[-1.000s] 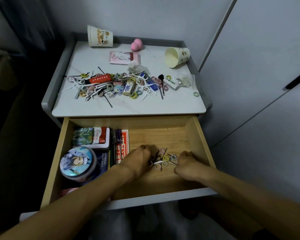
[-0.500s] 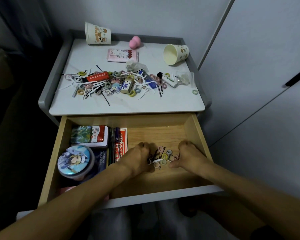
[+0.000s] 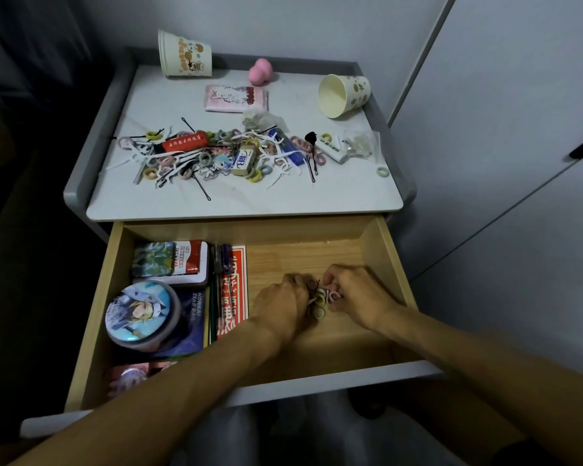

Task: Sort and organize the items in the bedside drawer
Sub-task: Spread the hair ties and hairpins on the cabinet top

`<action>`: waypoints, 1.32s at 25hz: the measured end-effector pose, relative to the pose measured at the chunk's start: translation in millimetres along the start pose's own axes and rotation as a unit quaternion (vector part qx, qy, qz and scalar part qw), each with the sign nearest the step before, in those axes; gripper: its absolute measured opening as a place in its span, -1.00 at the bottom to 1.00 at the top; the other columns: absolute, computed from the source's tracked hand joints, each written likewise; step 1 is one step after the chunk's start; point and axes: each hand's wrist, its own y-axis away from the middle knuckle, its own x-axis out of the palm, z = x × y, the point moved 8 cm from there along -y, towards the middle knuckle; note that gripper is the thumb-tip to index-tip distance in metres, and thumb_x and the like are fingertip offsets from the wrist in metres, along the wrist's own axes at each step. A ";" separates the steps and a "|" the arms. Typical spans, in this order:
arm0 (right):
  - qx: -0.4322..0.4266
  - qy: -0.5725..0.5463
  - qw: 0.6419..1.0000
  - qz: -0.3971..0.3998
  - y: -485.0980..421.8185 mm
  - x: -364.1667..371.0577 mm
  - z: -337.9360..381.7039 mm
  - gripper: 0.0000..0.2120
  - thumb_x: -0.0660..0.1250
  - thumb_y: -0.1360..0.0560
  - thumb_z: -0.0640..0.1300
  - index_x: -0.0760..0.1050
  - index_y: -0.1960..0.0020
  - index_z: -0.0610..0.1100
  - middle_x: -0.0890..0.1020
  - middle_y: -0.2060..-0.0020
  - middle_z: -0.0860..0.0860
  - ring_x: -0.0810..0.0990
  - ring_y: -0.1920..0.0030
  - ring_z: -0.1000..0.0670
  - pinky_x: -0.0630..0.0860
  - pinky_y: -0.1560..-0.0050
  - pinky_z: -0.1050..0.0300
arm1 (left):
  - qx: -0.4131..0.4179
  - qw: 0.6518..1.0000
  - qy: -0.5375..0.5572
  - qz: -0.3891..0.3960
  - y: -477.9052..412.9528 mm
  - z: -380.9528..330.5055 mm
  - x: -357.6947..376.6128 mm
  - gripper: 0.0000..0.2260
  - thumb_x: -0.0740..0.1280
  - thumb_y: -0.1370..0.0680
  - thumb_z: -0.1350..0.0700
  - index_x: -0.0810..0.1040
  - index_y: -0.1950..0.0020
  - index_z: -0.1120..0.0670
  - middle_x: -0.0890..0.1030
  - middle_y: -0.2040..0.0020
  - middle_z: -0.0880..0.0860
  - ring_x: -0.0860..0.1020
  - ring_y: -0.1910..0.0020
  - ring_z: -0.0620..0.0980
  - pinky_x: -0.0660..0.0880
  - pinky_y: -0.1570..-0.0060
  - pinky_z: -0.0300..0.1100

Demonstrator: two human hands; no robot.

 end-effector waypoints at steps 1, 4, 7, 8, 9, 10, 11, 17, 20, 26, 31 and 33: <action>0.008 -0.001 1.000 -0.003 -1.2 0.6 -2.1 -0.68 0.46 -0.44 -0.26 0.50 -0.12 0.00 0.58 0.03 0.08 0.56 0.00 0.09 0.55 -0.09 0.13 | 0.007 1.000 0.000 -0.008 -0.2 0.7 -1.3 -0.48 0.31 -0.60 0.03 0.21 -0.50 0.06 0.42 -0.35 0.14 0.53 -0.20 0.11 0.46 -0.15 -0.09; 0.009 0.025 1.000 -0.014 -3.5 0.7 -2.3 -0.74 0.46 -0.46 -0.22 0.54 -0.09 0.00 0.61 0.04 0.07 0.58 0.00 0.08 0.55 -0.08 0.13 | 0.020 1.000 -0.004 -0.012 0.1 5.6 -0.4 -0.58 0.23 -0.64 0.09 0.23 -0.48 0.06 0.44 -0.33 0.15 0.52 -0.19 0.11 0.45 -0.17 -0.08; -0.008 0.079 0.997 -0.024 -3.0 -1.6 4.8 -0.80 0.42 -0.49 -0.18 0.54 -0.10 -0.04 0.62 0.03 0.01 0.60 0.00 0.01 0.56 -0.07 0.04 | 0.033 0.999 0.001 -0.016 1.1 7.9 0.1 -0.65 0.22 -0.64 0.11 0.29 -0.43 0.06 0.47 -0.28 0.14 0.53 -0.16 0.11 0.46 -0.17 -0.08; -0.020 0.118 0.992 -0.025 -2.4 -2.4 9.2 -0.81 0.39 -0.52 -0.18 0.53 -0.12 -0.07 0.62 0.03 -0.02 0.60 -0.01 -0.02 0.57 -0.06 0.02 | 0.036 0.999 0.001 -0.014 1.1 8.6 0.9 -0.66 0.23 -0.64 0.13 0.32 -0.41 0.06 0.48 -0.26 0.13 0.53 -0.15 0.09 0.45 -0.15 -0.11; -0.035 0.156 0.987 -0.025 -1.7 -2.8 13.8 -0.82 0.36 -0.54 -0.18 0.51 -0.14 -0.09 0.62 0.02 -0.04 0.61 -0.02 -0.04 0.57 -0.06 0.02 | 0.039 0.999 -0.001 -0.012 1.1 9.0 1.6 -0.67 0.24 -0.63 0.14 0.35 -0.39 0.07 0.49 -0.24 0.13 0.53 -0.14 0.07 0.44 -0.13 -0.14; -0.048 0.183 0.982 -0.024 -1.2 -3.0 17.8 -0.82 0.33 -0.55 -0.20 0.49 -0.15 -0.10 0.62 0.02 -0.06 0.61 -0.02 -0.06 0.57 -0.06 0.02 | 0.041 0.999 -0.004 -0.010 0.1 10.3 2.6 -0.69 0.25 -0.63 0.15 0.39 -0.37 0.08 0.50 -0.23 0.12 0.53 -0.13 0.07 0.44 -0.12 -0.15; -0.059 0.199 0.978 -0.021 -0.4 -3.2 20.8 -0.81 0.30 -0.57 -0.22 0.47 -0.17 -0.11 0.62 0.00 -0.07 0.61 -0.03 -0.07 0.55 -0.05 0.04 | 0.040 0.999 -0.007 -0.007 -1.0 11.5 3.2 -0.71 0.25 -0.62 0.16 0.42 -0.35 0.08 0.51 -0.21 0.13 0.53 -0.13 0.07 0.45 -0.12 -0.14; -0.143 0.301 0.943 0.016 9.6 0.7 36.3 -0.68 0.19 -0.60 -0.29 0.35 -0.35 -0.18 0.55 -0.16 -0.15 0.56 -0.15 -0.13 0.47 -0.14 0.02 | 0.016 0.999 0.034 0.003 -3.5 27.5 8.2 -0.76 0.31 -0.57 0.18 0.49 -0.24 0.02 0.55 -0.13 0.09 0.55 -0.03 0.03 0.50 -0.04 -0.16; -0.178 0.344 0.922 0.008 12.1 -0.5 36.3 -0.58 0.23 -0.58 -0.30 0.29 -0.43 -0.16 0.55 -0.15 -0.16 0.57 -0.13 -0.15 0.50 -0.14 -0.01 | 0.000 0.998 0.060 -0.014 -1.0 35.3 4.2 -0.78 0.32 -0.55 0.17 0.50 -0.19 0.00 0.57 -0.08 0.07 0.55 0.04 -0.02 0.55 0.00 -0.11; -0.195 0.384 0.903 0.003 11.9 5.0 31.8 -0.45 0.26 -0.53 -0.34 0.20 -0.47 -0.18 0.51 -0.19 -0.21 0.53 -0.16 -0.18 0.51 -0.16 -0.07 | -0.038 0.990 0.131 -0.017 -2.8 41.8 -5.1 -0.84 0.34 -0.50 0.18 0.59 -0.07 0.09 0.60 -0.01 0.12 0.59 0.06 0.08 0.56 0.03 -0.08; -0.184 0.282 0.941 -0.025 -3.1 -1.9 18.8 -0.75 0.23 -0.58 -0.26 0.34 -0.23 -0.10 0.59 0.00 -0.08 0.60 0.04 -0.09 0.49 0.11 0.10 | -0.051 0.976 0.210 -0.008 2.2 43.8 -24.6 -0.87 0.39 -0.54 0.20 0.59 -0.08 0.10 0.56 0.13 -0.06 0.54 0.19 -0.10 0.47 0.22 -0.34; -0.178 0.240 0.953 -0.047 -9.5 -6.0 16.2 -0.79 0.25 -0.57 -0.24 0.32 -0.13 -0.03 0.59 0.06 -0.01 0.59 0.11 -0.04 0.47 0.17 0.12 | -0.074 0.967 0.243 0.015 4.8 48.4 -26.8 -0.86 0.39 -0.53 0.22 0.57 -0.08 0.10 0.56 0.19 -0.07 0.57 0.29 -0.15 0.46 0.37 -0.44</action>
